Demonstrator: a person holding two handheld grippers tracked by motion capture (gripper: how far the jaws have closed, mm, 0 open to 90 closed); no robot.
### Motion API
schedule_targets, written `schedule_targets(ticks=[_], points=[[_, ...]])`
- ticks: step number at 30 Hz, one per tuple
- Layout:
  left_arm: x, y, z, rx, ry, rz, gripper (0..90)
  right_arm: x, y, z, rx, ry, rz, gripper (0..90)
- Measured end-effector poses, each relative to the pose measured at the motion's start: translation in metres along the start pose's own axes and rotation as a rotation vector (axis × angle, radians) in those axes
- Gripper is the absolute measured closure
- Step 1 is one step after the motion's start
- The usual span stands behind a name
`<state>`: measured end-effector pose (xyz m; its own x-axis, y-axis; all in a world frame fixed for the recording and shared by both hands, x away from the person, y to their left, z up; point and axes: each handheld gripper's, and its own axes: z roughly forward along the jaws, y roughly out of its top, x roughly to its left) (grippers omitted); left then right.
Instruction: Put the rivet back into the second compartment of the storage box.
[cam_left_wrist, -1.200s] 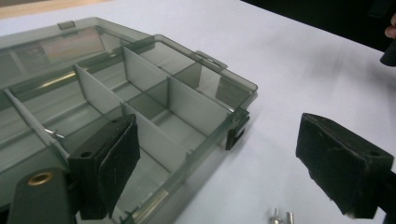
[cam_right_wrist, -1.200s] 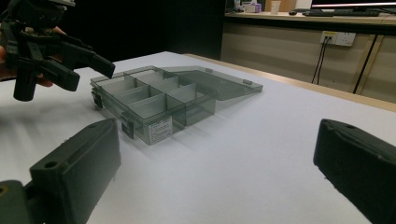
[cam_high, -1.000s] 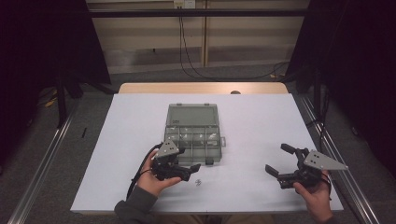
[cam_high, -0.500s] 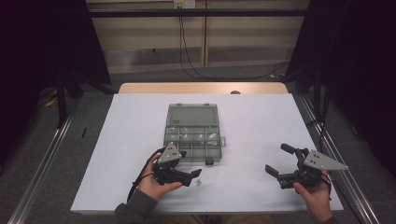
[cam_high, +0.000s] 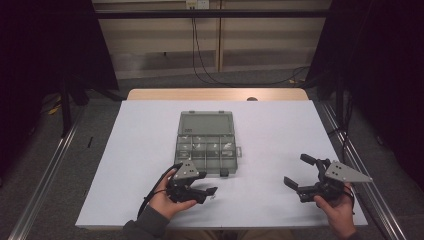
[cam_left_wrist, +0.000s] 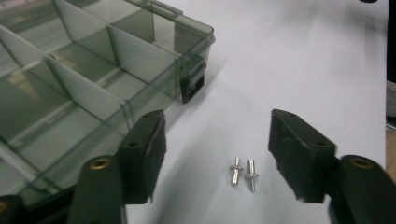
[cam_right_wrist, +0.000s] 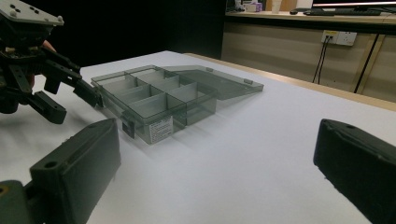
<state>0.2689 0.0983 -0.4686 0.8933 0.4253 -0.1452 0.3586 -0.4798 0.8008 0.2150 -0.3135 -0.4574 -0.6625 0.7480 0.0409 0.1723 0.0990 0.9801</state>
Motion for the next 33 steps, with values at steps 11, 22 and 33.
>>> schedule_targets(ticks=[11, 22, 33], points=[[-0.004, -0.004, 0.008, 0.086, -0.022, 0.031, 63.0, 0.0, 0.0, 0.0, 0.0, 0.0, 0.0, 0.3], [-0.005, -0.006, 0.012, 0.126, -0.021, 0.04, 71.8, 0.0, 0.0, 0.0, 0.001, 0.001, 0.003, 0.3], [-0.004, -0.008, 0.013, 0.124, 0.002, 0.038, 82.2, 0.0, 0.0, -0.001, 0.002, 0.001, 0.001, 0.3]])
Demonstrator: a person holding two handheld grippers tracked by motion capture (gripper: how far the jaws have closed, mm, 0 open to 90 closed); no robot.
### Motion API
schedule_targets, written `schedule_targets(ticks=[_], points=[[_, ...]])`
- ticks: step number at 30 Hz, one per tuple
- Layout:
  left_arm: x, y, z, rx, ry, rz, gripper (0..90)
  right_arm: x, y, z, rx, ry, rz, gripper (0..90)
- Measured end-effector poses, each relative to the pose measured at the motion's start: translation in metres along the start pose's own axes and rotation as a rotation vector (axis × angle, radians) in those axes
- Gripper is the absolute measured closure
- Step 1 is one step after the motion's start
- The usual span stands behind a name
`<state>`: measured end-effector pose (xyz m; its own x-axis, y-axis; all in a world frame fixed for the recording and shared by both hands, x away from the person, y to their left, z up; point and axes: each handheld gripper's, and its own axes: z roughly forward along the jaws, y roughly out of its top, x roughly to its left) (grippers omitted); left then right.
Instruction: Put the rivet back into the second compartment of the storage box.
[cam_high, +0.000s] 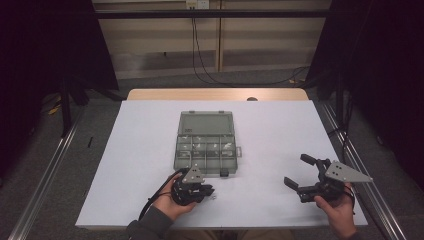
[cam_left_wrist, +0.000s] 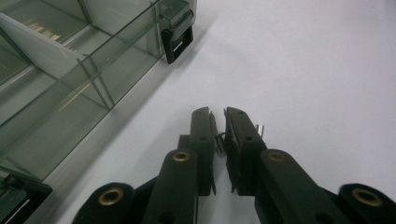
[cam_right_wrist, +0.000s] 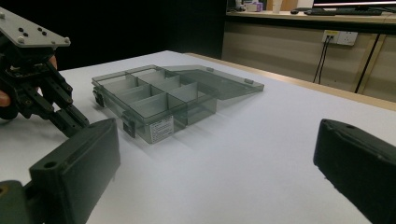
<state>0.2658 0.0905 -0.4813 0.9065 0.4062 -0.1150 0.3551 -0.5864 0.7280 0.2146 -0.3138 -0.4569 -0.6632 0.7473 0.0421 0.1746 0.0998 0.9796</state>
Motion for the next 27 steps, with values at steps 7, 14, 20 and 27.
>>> schedule_targets(ticks=[7, 14, 20, 27], points=[[0.001, 0.001, -0.001, 0.002, -0.003, -0.015, 82.4, 0.0, 0.0, 0.0, 0.0, 0.0, 0.001, 0.3], [0.005, 0.002, -0.006, -0.032, -0.01, -0.045, 82.4, 0.0, 0.0, 0.0, 0.0, 0.0, 0.002, 0.3], [0.008, 0.005, -0.012, -0.05, -0.008, -0.061, 82.4, 0.0, 0.0, -0.001, -0.003, -0.001, 0.001, 0.3], [0.012, 0.012, -0.021, -0.074, 0.006, -0.084, 82.4, -0.001, 0.0, -0.001, -0.005, -0.002, 0.004, 0.3]])
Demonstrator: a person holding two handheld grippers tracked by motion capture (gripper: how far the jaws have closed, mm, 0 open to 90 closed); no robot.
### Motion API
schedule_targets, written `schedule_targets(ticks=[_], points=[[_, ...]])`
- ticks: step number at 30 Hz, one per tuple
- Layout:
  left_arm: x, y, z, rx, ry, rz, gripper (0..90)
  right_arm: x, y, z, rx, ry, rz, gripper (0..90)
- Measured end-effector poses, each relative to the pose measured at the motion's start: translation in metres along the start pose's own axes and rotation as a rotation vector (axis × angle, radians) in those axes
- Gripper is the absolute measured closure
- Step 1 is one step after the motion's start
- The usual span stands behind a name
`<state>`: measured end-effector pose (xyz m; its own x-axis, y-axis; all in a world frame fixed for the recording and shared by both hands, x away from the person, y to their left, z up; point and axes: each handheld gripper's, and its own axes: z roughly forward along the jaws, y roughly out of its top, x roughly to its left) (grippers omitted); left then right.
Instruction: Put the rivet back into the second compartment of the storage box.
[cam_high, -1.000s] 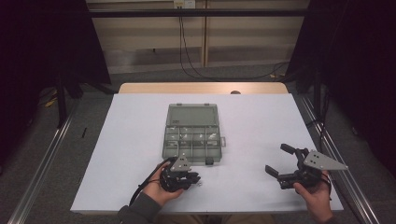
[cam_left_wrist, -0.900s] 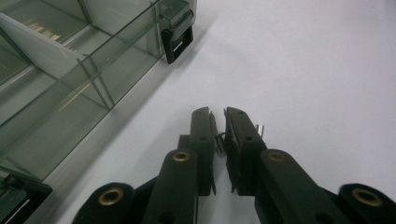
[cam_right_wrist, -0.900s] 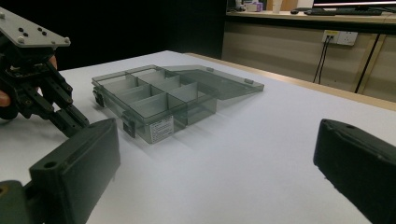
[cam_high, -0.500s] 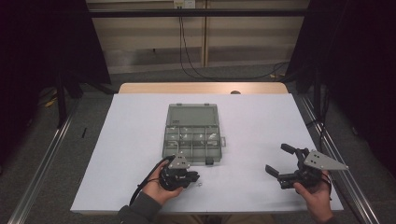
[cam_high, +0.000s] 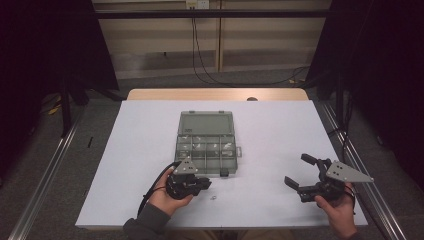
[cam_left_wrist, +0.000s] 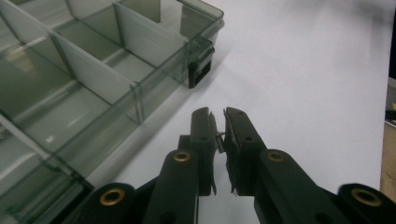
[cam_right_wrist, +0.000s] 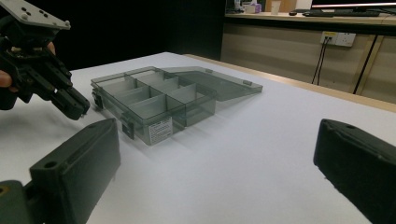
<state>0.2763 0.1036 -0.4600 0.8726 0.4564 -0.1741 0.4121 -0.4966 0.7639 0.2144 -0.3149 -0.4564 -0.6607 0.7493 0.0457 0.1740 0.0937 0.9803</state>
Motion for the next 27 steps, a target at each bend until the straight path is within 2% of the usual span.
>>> schedule_targets(ticks=[12, 27], points=[[0.005, 0.011, -0.009, -0.03, 0.005, -0.024, 82.5, 0.001, 0.0, 0.001, 0.001, 0.0, -0.002, 0.2], [0.017, 0.027, -0.013, -0.025, 0.023, -0.031, 82.5, 0.0, -0.001, 0.001, 0.001, 0.003, 0.0, 0.2]])
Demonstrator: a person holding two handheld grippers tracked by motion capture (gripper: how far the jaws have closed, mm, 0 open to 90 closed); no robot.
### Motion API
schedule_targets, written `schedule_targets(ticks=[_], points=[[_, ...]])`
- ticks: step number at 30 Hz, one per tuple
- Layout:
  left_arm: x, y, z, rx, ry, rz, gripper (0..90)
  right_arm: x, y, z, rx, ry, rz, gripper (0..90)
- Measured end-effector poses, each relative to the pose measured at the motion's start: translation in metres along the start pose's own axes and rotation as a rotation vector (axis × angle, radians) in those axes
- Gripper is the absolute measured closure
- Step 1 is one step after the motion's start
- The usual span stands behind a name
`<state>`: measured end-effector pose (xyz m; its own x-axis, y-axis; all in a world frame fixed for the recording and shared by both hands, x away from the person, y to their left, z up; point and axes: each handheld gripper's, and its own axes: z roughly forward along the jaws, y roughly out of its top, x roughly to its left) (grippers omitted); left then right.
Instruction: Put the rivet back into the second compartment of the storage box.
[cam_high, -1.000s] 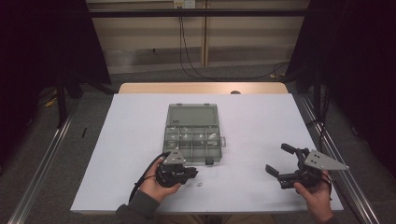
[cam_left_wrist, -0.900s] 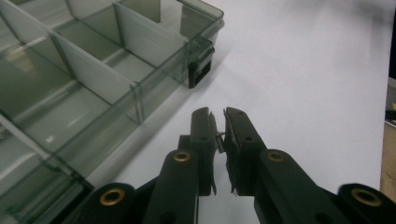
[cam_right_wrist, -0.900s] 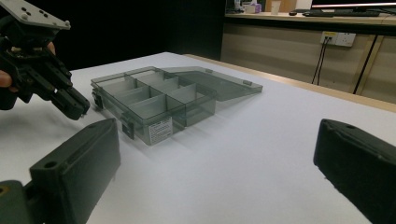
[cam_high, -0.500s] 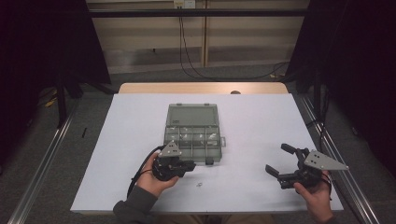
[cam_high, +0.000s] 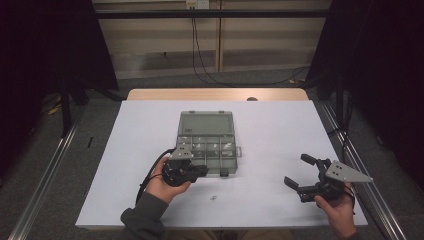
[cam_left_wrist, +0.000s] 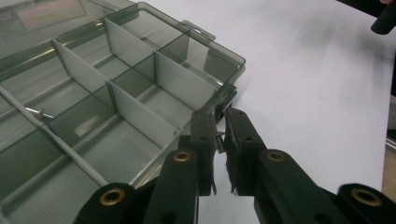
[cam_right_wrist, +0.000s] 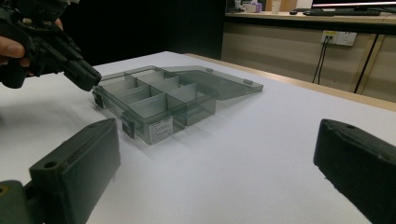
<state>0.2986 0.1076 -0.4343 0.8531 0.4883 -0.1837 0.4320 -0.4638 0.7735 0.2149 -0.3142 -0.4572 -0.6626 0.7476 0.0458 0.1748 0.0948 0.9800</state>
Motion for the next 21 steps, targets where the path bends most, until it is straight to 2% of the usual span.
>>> schedule_targets(ticks=[8, 18, 21], points=[[0.008, 0.008, -0.003, -0.001, 0.006, -0.02, 82.5, 0.0, 0.0, 0.0, 0.0, -0.001, -0.002, 0.3], [0.021, 0.018, -0.002, 0.005, 0.038, -0.044, 82.5, 0.0, 0.0, 0.0, -0.002, 0.001, 0.0, 0.3], [0.026, 0.019, 0.0, 0.013, 0.06, -0.051, 82.5, 0.0, 0.0, 0.0, -0.002, 0.001, -0.001, 0.3]])
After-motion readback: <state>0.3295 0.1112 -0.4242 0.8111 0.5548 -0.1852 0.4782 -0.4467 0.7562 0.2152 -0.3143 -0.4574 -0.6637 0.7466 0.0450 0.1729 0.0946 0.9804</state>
